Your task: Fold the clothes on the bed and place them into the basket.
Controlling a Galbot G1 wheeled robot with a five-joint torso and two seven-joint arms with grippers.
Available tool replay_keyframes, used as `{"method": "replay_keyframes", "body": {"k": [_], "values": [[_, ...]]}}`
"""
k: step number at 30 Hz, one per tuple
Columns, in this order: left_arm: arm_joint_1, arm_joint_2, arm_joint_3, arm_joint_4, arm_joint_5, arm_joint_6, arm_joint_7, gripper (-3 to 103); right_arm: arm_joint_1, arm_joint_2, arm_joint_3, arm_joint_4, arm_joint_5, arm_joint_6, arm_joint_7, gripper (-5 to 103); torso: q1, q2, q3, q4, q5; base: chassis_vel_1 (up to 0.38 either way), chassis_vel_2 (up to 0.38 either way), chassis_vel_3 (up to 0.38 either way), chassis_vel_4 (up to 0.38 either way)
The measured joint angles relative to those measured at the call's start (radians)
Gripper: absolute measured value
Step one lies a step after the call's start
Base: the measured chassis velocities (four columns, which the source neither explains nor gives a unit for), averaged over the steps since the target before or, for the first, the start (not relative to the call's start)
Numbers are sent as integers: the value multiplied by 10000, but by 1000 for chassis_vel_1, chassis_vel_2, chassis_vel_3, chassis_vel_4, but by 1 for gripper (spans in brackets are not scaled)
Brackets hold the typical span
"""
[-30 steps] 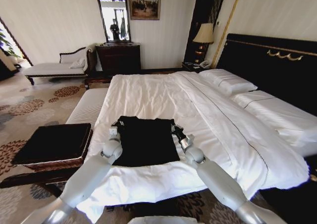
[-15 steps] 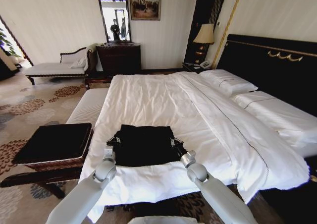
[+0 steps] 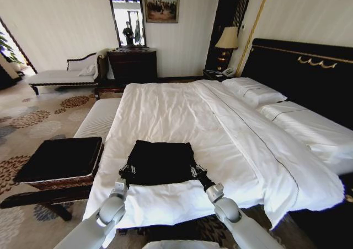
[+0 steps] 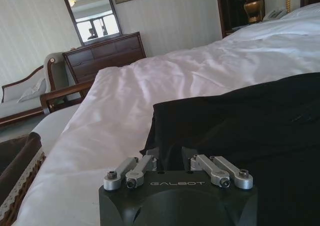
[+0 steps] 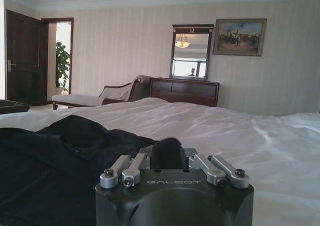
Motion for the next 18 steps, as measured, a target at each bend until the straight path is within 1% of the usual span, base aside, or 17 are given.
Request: {"method": "replay_keyframes", "body": {"k": [1, 2, 3, 5, 6, 7, 8, 9, 10, 11, 12, 13, 14, 15, 16, 17, 18], "values": [[223, 30, -199, -126, -8, -64, 38, 34, -432, 24, 415, 331, -128, 125, -226, 33, 0, 0, 0, -2, -3, 0, 0, 0, 0], [223, 30, -199, -126, -8, -64, 38, 34, -432, 24, 415, 331, -128, 125, -226, 33, 0, 0, 0, -2, -3, 0, 0, 0, 0], [365, 31, -410, -217, -64, -103, 82, 39, -656, 44, 642, 549, -157, 172, -313, 38, 0, 0, 0, -9, -5, 0, 0, 0, 0], [560, -7, -961, -373, -230, -168, 130, 49, -945, 112, 1041, 945, -21, 203, -371, 48, -1, 0, -1, -4, 0, 0, 0, 0, 0], [558, -32, -1215, -438, -401, -171, 137, 49, -1046, 140, 1265, 1147, 249, 182, -368, 54, -1, 0, -1, -1, 0, 0, 0, 0, 0], [496, -36, -1342, -464, -580, -162, 138, 55, -1073, 141, 1405, 1271, 517, 99, -334, 54, -1, 0, 0, 0, 1, 0, 0, 0, 0], [496, -36, -1342, -464, -580, -162, 138, 55, -1073, 141, 1405, 1271, 517, 99, -334, 54, -1, 0, 0, 0, 1, 0, 0, 0, 0], [304, -41, -1431, -467, -847, -97, 137, 60, -1057, 124, 1552, 1388, 903, -75, -245, 60, -1, 0, 0, 0, -1, 0, 0, 0, 0], [-69, -43, -1446, -405, -1168, 19, 115, 66, -917, 44, 1685, 1479, 1504, -386, -58, 65, -1, 0, 1, -4, -1, 0, 0, 0, 0], [-361, -42, -1414, -319, -1370, 110, 87, 72, -780, -20, 1739, 1513, 1830, -619, 109, 71, -1, 0, 0, -5, -1, 0, 0, 0, 0], [-361, -42, -1414, -319, -1370, 110, 87, 72, -780, -20, 1739, 1513, 1830, -619, 109, 71, -1, 0, 0, -5, -1, 0, 0, 0, 0], [-776, -43, -1322, -175, -1639, 232, 60, 72, -571, -103, 1791, 1538, 2242, -943, 326, 76, -1, 0, 1, -3, -2, 0, 0, 0, 0], [-1285, -47, -1182, 23, -1959, 366, 20, 77, -326, -201, 1807, 1553, 2716, -1307, 542, 76, 0, -1, 2, -4, -1, 0, 0, 0, 0], [-1875, -67, -1015, 254, -2405, 528, -7, 82, 29, -336, 1821, 1554, 3467, -1883, 802, 86, 1, -1, 2, -5, 0, 0, 0, 0, 0], [-2273, -88, -888, 462, -2795, 654, -6, 88, 361, -431, 1829, 1536, 4127, -2498, 969, 86, 3, -1, 3, -7, -1, 0, 0, 0, 0], [-2273, -88, -888, 462, -2795, 654, -6, 88, 361, -431, 1829, 1536, 4127, -2498, 969, 86, 3, -1, 3, -7, -1, 0, 0, 0, 0], [-2618, -119, -773, 703, -3131, 764, 6, 93, 627, -489, 1815, 1464, 4624, -2882, 1107, 91, 3, -2, 3, -7, 0, 0, 0, 0, 0]]}}
